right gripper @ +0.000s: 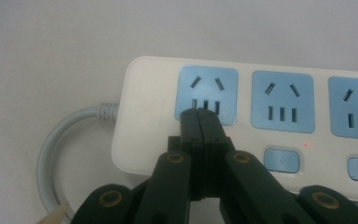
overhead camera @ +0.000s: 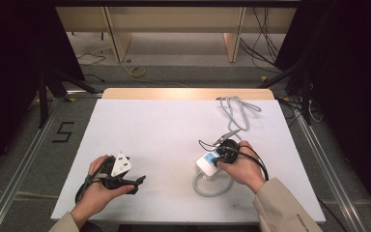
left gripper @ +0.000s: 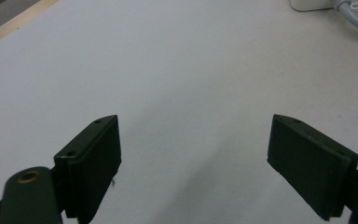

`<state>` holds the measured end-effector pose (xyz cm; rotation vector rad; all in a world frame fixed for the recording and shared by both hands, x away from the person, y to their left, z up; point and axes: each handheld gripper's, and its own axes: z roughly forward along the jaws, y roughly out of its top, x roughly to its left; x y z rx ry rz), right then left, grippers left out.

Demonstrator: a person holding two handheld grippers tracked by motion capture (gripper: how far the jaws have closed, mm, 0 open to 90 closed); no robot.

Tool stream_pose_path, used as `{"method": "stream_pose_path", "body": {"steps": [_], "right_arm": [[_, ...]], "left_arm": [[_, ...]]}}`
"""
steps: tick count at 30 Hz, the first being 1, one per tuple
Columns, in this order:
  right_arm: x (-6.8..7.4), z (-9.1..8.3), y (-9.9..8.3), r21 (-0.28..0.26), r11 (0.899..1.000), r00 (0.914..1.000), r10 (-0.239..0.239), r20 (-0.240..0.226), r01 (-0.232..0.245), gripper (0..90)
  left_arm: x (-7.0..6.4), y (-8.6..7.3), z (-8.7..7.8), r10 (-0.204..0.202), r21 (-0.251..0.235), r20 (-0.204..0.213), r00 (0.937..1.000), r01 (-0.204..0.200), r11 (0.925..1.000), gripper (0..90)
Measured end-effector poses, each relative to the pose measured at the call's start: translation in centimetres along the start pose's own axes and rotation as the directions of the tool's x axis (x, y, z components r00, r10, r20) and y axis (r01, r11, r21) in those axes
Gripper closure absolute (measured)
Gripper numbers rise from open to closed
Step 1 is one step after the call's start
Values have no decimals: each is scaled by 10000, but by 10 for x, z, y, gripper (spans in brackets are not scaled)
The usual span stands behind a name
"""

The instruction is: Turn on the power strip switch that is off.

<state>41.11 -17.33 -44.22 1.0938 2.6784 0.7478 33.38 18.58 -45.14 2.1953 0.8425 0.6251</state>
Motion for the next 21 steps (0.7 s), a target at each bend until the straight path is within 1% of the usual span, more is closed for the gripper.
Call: {"method": "stream_pose_path", "body": {"steps": [5,6,8,13,14,15,18,21], "right_arm": [[-2,-2,-1,-4,10000,9999,38,-145,-38,900],[-2,-2,-1,-27,10000,9998,55,-166,-56,900],[-2,-2,-1,-48,10000,9999,-5,-144,4,900],[-1,-2,0,-21,10000,9999,-33,-105,33,900],[-1,-2,0,-34,10000,9999,-86,-114,86,900],[-1,-2,-1,-37,9999,9999,-139,-102,139,900],[0,-3,-1,-164,9997,9998,-207,-61,206,900],[0,-4,-1,-296,9994,9998,-182,-119,179,900]], "left_arm": [[0,0,0,50,42,3,10000,-50,10000,170],[0,0,0,11,9,-7,10000,-11,10000,170],[0,0,0,55,48,-1,10000,-55,10000,170],[0,0,0,7,-3,-3,10000,-7,10000,170],[0,0,0,53,38,8,10000,-53,10000,170],[0,0,0,12,4,0,10000,-12,10000,170],[0,0,0,17,3,5,10000,-17,10000,170],[0,0,0,66,40,14,10000,-66,10000,170]]}}
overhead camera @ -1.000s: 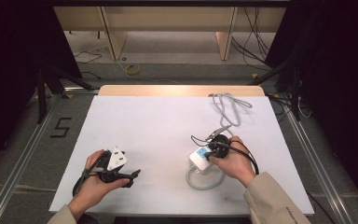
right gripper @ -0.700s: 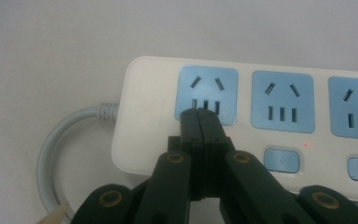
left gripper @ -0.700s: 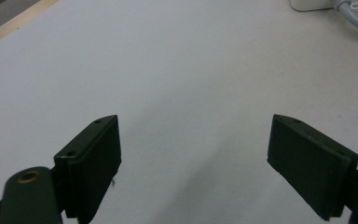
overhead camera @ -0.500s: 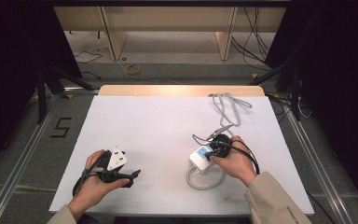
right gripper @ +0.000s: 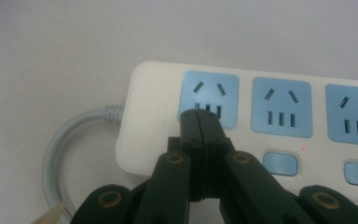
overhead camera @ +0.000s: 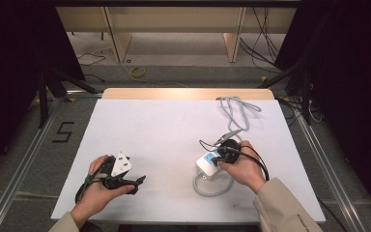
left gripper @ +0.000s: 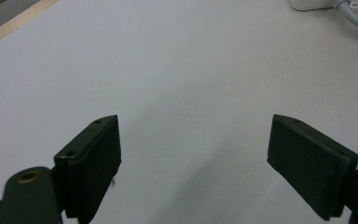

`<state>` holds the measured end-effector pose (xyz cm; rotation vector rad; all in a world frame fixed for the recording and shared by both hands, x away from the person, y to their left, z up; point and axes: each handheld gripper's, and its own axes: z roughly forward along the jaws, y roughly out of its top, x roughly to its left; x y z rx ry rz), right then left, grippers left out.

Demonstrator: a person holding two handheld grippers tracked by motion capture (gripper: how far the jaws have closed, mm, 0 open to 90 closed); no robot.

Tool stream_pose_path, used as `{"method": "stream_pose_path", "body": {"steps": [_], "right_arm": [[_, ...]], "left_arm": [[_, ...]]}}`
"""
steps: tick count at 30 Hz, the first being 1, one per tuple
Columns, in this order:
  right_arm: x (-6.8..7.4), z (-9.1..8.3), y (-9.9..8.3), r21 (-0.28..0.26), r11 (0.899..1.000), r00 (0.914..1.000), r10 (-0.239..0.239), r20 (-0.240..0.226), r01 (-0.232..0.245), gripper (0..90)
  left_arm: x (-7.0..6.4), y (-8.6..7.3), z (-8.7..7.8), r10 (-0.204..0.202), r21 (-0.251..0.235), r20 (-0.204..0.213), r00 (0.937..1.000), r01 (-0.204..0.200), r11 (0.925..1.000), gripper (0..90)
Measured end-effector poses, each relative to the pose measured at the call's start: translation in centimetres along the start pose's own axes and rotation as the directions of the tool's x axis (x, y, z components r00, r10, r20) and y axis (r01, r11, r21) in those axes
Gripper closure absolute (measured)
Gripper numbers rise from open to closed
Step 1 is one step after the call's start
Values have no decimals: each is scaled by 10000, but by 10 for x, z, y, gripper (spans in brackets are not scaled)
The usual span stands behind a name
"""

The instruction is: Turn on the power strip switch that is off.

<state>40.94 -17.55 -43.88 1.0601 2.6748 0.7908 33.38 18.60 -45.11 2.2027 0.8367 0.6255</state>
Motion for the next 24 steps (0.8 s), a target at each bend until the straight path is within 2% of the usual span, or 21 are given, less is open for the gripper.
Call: {"method": "stream_pose_path", "body": {"steps": [14,24], "right_arm": [[-2,-4,-2,-366,9993,9999,-128,-66,126,885],[-4,-9,-5,-656,9978,10000,0,-45,-3,842]], "left_arm": [[0,0,0,-83,57,-25,10000,83,9999,181],[0,-1,0,-60,109,-48,10000,60,9999,181]]}}
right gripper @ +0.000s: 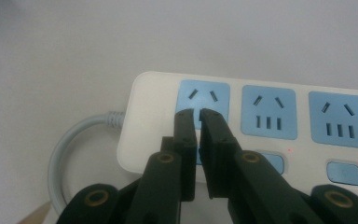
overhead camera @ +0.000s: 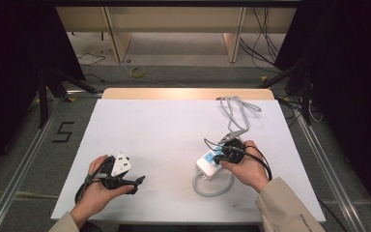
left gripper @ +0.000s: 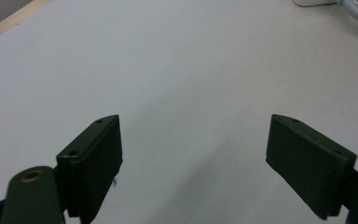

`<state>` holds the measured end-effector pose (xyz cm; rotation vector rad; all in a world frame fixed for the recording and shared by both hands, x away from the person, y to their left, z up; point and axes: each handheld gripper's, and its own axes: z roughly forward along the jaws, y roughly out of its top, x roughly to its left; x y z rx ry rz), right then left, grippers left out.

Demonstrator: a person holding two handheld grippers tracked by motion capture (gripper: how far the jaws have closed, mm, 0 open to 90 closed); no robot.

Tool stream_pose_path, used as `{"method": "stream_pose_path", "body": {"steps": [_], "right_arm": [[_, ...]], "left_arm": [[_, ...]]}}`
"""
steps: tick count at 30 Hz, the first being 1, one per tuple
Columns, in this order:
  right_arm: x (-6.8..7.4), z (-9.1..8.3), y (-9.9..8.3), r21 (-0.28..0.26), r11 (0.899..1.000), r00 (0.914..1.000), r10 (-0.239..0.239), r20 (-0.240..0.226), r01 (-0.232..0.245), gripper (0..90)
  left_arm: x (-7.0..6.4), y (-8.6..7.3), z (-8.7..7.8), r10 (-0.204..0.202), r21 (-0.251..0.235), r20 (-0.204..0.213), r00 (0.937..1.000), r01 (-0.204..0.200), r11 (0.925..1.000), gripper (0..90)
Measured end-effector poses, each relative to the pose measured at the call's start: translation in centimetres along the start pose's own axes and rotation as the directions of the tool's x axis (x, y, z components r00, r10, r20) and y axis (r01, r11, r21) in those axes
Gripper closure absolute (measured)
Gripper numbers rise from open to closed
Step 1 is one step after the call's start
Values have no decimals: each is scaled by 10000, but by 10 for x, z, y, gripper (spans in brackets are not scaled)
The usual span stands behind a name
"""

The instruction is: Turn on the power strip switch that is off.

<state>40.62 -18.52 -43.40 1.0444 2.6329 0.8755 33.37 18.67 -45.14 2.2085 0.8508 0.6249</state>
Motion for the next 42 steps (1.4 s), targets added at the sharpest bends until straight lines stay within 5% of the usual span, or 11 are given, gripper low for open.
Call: {"method": "stream_pose_path", "body": {"steps": [27,42], "right_arm": [[-11,-19,-16,-905,9949,9990,446,-98,-454,692],[-20,-29,-28,-1630,9836,9970,777,-48,-775,567]], "left_arm": [[1,-1,0,-103,48,-4,9999,103,9999,181],[2,-2,0,-119,139,5,9999,118,9998,180]]}}
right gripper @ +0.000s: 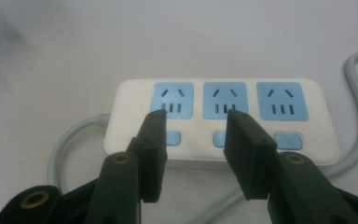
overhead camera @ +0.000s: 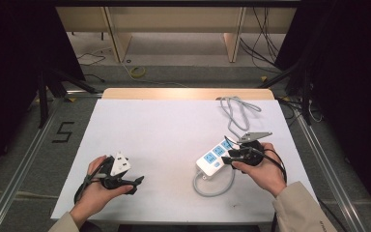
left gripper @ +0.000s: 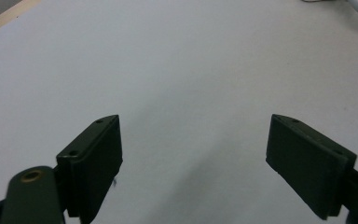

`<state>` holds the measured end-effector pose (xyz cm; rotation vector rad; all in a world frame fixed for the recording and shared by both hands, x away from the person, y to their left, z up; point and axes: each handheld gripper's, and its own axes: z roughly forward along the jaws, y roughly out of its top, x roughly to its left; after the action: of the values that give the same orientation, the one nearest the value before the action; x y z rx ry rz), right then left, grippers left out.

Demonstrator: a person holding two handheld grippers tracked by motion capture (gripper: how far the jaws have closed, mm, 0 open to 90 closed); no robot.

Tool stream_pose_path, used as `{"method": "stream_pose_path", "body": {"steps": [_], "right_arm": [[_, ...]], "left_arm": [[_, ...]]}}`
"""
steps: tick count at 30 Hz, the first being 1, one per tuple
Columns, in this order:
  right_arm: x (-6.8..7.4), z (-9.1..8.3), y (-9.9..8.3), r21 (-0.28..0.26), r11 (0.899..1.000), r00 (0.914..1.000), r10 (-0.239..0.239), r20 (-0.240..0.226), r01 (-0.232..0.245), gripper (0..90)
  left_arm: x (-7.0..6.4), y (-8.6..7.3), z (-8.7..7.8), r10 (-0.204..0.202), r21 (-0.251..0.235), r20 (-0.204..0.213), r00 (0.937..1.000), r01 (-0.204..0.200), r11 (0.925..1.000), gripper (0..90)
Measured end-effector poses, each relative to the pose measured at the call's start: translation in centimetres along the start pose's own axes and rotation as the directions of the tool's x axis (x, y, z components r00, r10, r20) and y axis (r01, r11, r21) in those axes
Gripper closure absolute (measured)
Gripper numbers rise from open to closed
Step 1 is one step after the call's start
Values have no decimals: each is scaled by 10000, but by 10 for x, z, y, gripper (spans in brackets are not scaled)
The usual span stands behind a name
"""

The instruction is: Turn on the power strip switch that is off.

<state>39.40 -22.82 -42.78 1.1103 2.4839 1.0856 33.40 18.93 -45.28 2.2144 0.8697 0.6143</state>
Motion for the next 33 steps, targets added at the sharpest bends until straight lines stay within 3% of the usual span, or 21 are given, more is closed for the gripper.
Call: {"method": "stream_pose_path", "body": {"steps": [16,33], "right_arm": [[-8,-8,-11,-728,9973,10000,49,5,-49,369],[-14,-22,-28,-1465,9892,9999,13,-154,-35,323]], "left_arm": [[-1,-1,1,32,133,97,9999,-33,9999,176],[-1,-3,1,62,268,131,9999,-65,9996,173]]}}
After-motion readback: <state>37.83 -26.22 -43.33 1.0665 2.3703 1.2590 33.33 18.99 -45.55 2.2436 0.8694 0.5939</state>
